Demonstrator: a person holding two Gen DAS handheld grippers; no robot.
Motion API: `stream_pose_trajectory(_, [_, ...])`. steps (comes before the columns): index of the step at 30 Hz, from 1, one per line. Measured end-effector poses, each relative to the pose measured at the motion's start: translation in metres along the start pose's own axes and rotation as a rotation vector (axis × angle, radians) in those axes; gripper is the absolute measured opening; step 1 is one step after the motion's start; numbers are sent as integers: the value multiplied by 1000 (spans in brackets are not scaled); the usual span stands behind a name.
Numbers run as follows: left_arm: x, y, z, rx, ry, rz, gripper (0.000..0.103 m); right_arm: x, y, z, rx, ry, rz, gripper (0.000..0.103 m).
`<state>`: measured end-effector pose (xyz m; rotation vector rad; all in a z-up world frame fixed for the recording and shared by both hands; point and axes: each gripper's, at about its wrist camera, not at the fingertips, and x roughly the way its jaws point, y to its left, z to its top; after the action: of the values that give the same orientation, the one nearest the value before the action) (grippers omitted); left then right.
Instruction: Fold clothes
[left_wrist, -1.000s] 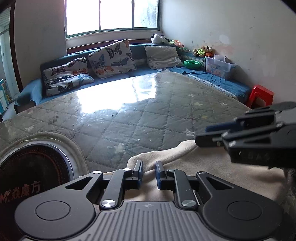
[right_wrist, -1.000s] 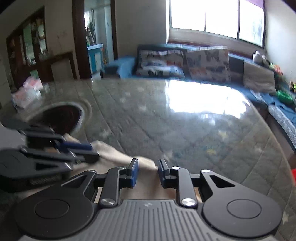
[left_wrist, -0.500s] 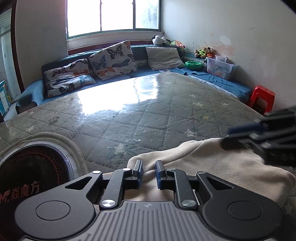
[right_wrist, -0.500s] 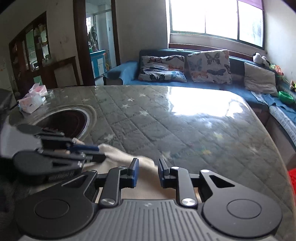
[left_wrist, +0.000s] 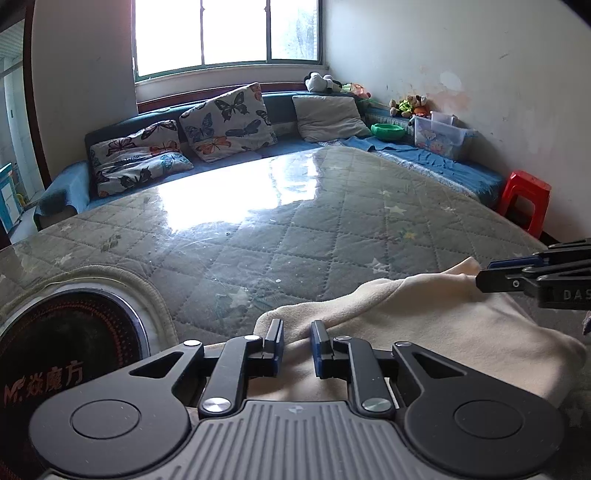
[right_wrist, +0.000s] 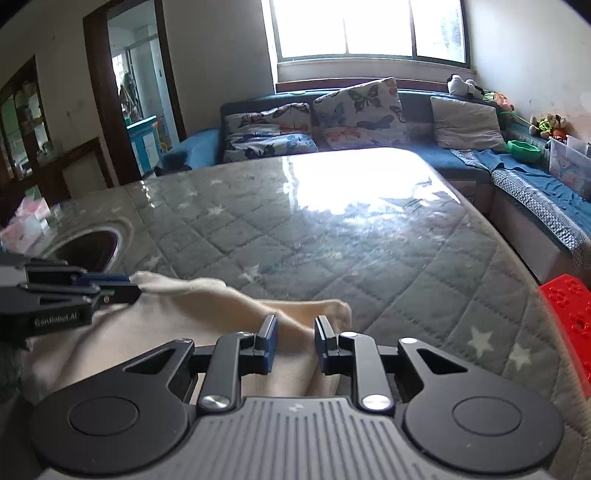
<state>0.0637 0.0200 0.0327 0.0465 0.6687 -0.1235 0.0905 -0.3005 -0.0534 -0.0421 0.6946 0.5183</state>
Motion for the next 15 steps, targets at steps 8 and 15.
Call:
stream_pose_trajectory(8, [-55,-22,-21,44,-56,-105,18,-40,22,-10,-123,-17,65,21])
stream_pose_trajectory(15, [-75,-43,-51,66,-52,-147,18,-57,58,-34,-201,-9,124,21])
